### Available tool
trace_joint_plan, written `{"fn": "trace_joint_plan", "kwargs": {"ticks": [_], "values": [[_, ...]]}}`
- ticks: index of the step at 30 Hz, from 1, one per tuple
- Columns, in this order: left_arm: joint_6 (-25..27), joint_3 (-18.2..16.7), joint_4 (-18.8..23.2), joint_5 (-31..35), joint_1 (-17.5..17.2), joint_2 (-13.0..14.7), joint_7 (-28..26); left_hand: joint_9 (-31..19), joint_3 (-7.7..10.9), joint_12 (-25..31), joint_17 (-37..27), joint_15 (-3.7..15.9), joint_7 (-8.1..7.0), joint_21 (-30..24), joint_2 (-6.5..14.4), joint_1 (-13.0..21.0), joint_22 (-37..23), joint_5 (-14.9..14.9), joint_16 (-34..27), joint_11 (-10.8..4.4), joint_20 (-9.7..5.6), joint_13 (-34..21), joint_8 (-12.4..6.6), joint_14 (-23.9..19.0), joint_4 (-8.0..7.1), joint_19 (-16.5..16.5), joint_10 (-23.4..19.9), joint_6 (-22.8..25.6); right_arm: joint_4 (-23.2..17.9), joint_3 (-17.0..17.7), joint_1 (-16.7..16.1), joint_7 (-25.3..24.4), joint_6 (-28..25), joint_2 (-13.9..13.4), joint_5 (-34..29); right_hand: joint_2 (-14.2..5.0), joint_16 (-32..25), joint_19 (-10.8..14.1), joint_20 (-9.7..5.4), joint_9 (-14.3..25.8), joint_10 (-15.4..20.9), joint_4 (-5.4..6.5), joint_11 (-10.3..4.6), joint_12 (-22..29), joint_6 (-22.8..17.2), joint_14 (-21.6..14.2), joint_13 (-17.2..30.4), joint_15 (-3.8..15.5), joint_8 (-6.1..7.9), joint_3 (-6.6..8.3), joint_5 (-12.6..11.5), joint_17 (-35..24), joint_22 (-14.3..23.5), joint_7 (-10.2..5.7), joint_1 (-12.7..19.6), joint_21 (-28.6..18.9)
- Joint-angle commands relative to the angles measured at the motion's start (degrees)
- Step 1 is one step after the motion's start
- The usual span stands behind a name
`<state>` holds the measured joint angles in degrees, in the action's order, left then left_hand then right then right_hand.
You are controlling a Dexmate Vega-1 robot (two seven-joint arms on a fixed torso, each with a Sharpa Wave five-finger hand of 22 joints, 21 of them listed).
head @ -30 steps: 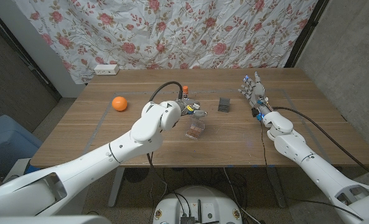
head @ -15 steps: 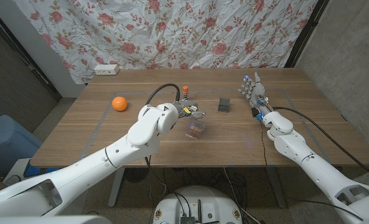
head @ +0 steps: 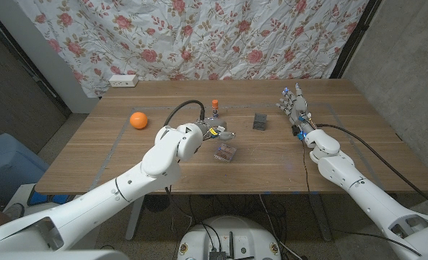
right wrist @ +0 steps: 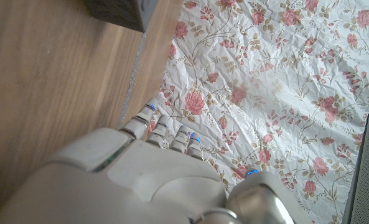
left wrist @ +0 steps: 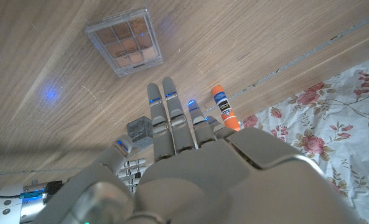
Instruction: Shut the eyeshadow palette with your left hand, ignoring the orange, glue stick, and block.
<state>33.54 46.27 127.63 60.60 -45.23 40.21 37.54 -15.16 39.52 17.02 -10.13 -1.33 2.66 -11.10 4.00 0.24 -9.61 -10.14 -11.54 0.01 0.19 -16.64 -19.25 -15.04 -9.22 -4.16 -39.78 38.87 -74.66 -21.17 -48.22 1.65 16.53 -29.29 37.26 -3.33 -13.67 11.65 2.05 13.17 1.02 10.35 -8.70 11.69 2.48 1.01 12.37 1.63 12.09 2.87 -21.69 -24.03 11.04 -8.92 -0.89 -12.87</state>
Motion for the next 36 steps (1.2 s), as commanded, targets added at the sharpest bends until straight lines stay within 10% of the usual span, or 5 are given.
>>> {"fn": "trace_joint_plan", "kwargs": {"ticks": [1, 36], "values": [[-0.6, -3.3, 2.9, 0.1, -5.2, 2.1, -3.6, -0.1, 0.48, -0.5, -0.1, 0.04, 0.09, 0.2, 5.1, 0.1, -0.1, -0.4, 0.1, -0.36, 0.2, -0.1, 0.0, 0.5, 0.08, 0.3, 0.6, 0.2, 0.0, 0.0, 0.0, 0.0, 0.0, 0.0, 0.0, -5.65, -0.1, 0.2, 0.0, 0.3, 0.2, 0.29, -0.27, 0.3, 0.0, 0.2, 0.1, 6.83, 0.28, -0.05, -0.2, -0.3, 0.2, -0.43, 0.0, -0.4], [-5.5, -12.8, 6.8, -9.0, -20.7, 10.7, -24.7, 4.6, 3.07, -5.6, 0.5, 1.3, -0.52, 0.3, 4.3, 1.4, 0.0, -0.3, 1.3, -4.47, -0.43, 4.4, 5.77, 1.9, 3.33, 3.0, 4.5, -2.2, 0.0, 0.0, 0.0, 0.0, 0.0, 0.0, 0.0, -5.65, -0.2, 0.2, -0.02, 0.3, 0.1, 0.29, -0.28, 0.3, 0.0, 0.2, 0.1, 6.8, 0.29, -0.04, -0.2, -0.3, 0.2, -0.46, 0.0, -0.4]]}}
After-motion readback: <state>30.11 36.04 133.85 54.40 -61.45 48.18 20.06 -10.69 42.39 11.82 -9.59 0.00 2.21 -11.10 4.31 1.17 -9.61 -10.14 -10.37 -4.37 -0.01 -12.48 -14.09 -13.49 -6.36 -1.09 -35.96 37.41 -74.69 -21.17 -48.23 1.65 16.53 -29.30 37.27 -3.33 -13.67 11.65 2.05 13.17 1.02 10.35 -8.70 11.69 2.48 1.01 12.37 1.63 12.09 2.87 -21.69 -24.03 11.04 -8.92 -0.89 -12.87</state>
